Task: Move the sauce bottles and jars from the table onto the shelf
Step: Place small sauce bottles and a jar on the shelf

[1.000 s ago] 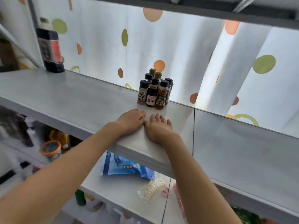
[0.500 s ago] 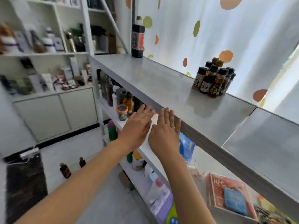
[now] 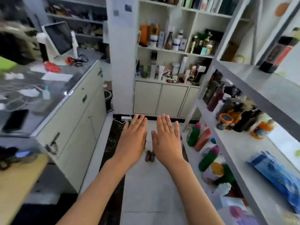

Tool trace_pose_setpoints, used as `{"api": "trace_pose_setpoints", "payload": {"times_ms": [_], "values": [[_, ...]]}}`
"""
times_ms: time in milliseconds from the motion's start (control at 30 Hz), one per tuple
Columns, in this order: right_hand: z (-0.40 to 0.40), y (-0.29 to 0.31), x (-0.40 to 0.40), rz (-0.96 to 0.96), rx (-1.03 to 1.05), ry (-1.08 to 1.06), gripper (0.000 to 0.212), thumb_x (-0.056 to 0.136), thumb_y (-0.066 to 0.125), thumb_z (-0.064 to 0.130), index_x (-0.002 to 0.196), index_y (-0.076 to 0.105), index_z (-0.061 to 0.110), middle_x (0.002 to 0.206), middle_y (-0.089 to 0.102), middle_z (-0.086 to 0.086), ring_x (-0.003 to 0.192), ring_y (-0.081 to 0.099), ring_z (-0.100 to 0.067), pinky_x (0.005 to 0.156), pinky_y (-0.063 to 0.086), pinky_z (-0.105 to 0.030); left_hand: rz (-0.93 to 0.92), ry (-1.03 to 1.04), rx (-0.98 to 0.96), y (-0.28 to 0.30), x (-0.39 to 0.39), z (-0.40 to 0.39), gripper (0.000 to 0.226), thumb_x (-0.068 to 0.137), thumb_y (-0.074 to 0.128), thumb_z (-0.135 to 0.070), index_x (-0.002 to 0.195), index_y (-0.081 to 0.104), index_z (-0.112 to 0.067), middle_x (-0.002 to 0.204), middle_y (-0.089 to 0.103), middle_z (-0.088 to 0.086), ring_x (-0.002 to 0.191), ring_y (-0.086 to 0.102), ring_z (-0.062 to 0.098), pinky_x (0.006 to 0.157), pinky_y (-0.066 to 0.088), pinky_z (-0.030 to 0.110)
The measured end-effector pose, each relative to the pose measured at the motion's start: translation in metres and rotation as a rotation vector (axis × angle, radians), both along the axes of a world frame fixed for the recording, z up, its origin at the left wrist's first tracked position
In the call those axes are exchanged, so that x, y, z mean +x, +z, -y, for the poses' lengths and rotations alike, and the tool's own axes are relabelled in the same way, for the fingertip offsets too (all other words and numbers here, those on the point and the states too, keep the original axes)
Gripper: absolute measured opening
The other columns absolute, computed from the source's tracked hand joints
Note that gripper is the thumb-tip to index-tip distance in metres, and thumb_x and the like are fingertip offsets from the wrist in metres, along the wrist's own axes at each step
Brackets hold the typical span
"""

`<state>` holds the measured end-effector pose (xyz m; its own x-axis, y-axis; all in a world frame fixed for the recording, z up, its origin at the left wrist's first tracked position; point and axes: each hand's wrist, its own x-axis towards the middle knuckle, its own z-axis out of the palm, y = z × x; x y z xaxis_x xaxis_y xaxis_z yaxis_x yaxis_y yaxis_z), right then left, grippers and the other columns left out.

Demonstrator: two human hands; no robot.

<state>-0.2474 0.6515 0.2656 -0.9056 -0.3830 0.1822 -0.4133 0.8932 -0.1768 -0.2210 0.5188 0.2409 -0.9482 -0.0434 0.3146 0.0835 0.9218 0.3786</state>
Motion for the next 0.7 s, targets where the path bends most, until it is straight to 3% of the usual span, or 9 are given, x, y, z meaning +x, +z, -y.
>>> {"api": "trace_pose_setpoints", "payload": {"times_ms": [233,367,533,700], "values": [[0.214,-0.017,0.068,-0.010,-0.068,0.344,0.059,0.106,0.032,0.032,0.157,0.013,0.008,0.165,0.009,-0.008,0.153,-0.004,-0.017,0.122,-0.013,-0.039,-0.012,0.363,0.089,-0.015,0.098,0.205,0.050,0.106,0.022,-0.024,0.154,0.013,-0.012,0.162,0.010,0.002,0.150,-0.001,0.017,0.122,0.004,0.038],[0.315,-0.038,0.109,0.045,-0.061,0.482,0.061,0.105,0.032,0.033,0.157,0.012,0.010,0.166,0.007,-0.006,0.153,-0.006,-0.015,0.122,-0.011,-0.038,-0.034,0.495,0.200,-0.043,0.154,0.299,0.048,0.105,0.030,-0.021,0.151,0.025,-0.008,0.160,0.021,0.006,0.150,0.008,0.019,0.121,0.012,0.041],[0.409,-0.073,0.159,0.152,-0.038,0.613,0.060,0.105,0.033,0.035,0.157,0.012,0.013,0.166,0.009,-0.003,0.152,-0.003,-0.012,0.122,-0.011,-0.034,-0.029,0.628,0.473,-0.077,0.213,0.380,0.044,0.104,0.035,-0.019,0.144,0.039,-0.001,0.151,0.037,0.015,0.146,0.023,0.025,0.115,0.013,0.023],[0.464,-0.109,0.184,0.280,-0.077,0.624,0.057,0.103,0.042,0.030,0.155,0.025,0.013,0.163,0.022,-0.003,0.152,0.010,-0.013,0.123,0.000,-0.034,0.010,0.742,0.647,-0.112,0.257,0.423,0.041,0.104,0.036,-0.021,0.140,0.046,-0.005,0.146,0.046,0.011,0.140,0.037,0.024,0.109,0.022,0.019]]}}
